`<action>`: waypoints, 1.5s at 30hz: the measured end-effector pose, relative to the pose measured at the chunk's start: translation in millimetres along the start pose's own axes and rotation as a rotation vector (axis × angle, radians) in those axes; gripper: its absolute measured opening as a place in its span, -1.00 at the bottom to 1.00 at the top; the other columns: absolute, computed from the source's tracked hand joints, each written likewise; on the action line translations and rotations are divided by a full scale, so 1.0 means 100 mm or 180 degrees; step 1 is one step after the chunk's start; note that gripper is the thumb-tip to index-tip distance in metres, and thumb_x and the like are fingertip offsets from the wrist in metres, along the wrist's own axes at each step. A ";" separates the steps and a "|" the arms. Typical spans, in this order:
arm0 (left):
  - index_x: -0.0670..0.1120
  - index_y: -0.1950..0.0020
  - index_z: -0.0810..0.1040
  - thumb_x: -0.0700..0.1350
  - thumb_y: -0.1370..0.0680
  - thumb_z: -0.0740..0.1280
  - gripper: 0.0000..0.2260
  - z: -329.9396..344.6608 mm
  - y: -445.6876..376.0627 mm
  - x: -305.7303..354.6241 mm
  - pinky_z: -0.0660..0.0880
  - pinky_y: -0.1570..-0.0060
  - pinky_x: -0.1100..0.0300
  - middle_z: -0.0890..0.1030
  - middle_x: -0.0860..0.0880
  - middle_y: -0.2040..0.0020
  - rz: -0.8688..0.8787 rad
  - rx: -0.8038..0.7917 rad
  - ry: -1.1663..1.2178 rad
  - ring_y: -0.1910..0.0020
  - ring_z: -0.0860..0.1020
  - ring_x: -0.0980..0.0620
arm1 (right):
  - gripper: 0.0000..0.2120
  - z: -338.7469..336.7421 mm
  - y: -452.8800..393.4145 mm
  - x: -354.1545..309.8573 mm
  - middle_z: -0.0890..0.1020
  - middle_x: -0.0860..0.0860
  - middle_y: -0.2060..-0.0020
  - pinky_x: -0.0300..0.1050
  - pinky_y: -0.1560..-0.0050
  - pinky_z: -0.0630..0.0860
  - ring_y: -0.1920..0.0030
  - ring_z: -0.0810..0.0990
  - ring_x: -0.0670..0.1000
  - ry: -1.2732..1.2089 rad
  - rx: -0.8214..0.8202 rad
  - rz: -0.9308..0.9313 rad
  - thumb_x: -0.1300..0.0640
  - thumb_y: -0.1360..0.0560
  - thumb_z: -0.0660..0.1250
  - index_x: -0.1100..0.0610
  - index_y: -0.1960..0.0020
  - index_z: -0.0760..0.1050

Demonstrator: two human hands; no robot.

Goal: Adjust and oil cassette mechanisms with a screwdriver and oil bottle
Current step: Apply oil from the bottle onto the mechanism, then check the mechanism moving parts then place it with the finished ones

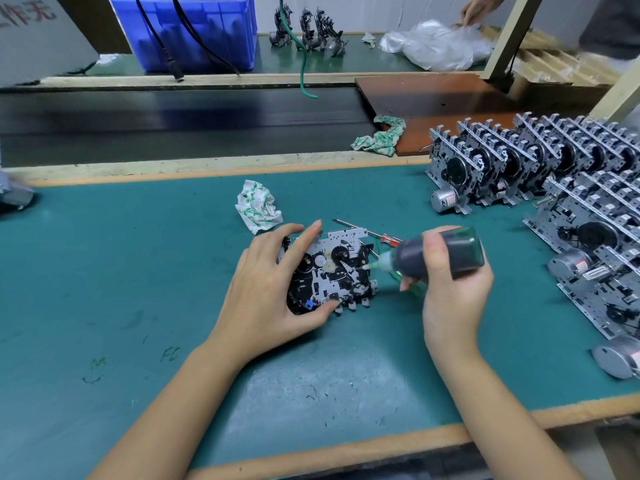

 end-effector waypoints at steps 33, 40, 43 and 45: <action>0.00 0.40 0.49 -0.06 -0.58 0.27 -0.67 -0.23 0.10 -0.22 0.15 0.59 0.31 0.28 0.09 0.49 -0.3106 -0.0010 0.3202 0.63 0.19 0.12 | -0.68 -0.21 -0.65 0.06 0.61 -0.08 -0.04 -0.27 -0.13 0.42 -0.10 0.57 -0.15 0.1120 -0.0606 -0.0081 0.20 -0.45 0.43 -0.09 -0.04 0.39; -0.14 0.40 0.46 -0.27 -0.12 0.60 -0.68 -0.34 -0.13 -0.16 0.16 0.72 0.35 0.27 0.06 0.59 -0.3757 -0.0560 0.6010 0.70 0.25 0.14 | -0.61 -0.24 -0.85 0.27 0.55 -0.07 -0.03 -0.11 -0.05 0.34 -0.12 0.51 0.05 0.2299 -0.1022 0.0336 0.11 -0.44 0.45 -0.04 -0.13 0.30; -0.10 0.36 0.43 -0.25 -0.30 0.43 -0.82 -0.36 -0.14 -0.20 0.14 0.69 0.33 0.26 0.06 0.60 -0.4018 -0.0419 0.6342 0.70 0.25 0.16 | -0.59 -0.23 -0.72 0.20 0.50 -0.08 0.03 -0.02 -0.09 0.40 -0.02 0.46 0.00 0.2160 -0.0307 -0.0556 0.08 -0.40 0.46 -0.01 -0.13 0.33; -0.08 0.38 0.40 -0.15 -0.40 0.22 -0.85 -0.35 -0.13 -0.24 0.10 0.68 0.35 0.24 0.05 0.61 -0.4179 -0.0258 0.6378 0.70 0.19 0.18 | -0.68 -0.18 -0.59 0.10 0.46 -0.05 0.14 -0.10 0.03 0.38 0.11 0.42 -0.01 0.2230 -0.0324 -0.1774 0.03 -0.40 0.39 0.07 -0.08 0.38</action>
Point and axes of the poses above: each hand's wrist, its own y-axis away from the middle knuckle, its own z-axis out of the palm, x = y × z, the point moved 1 cm from there along -y, towards the middle knuckle
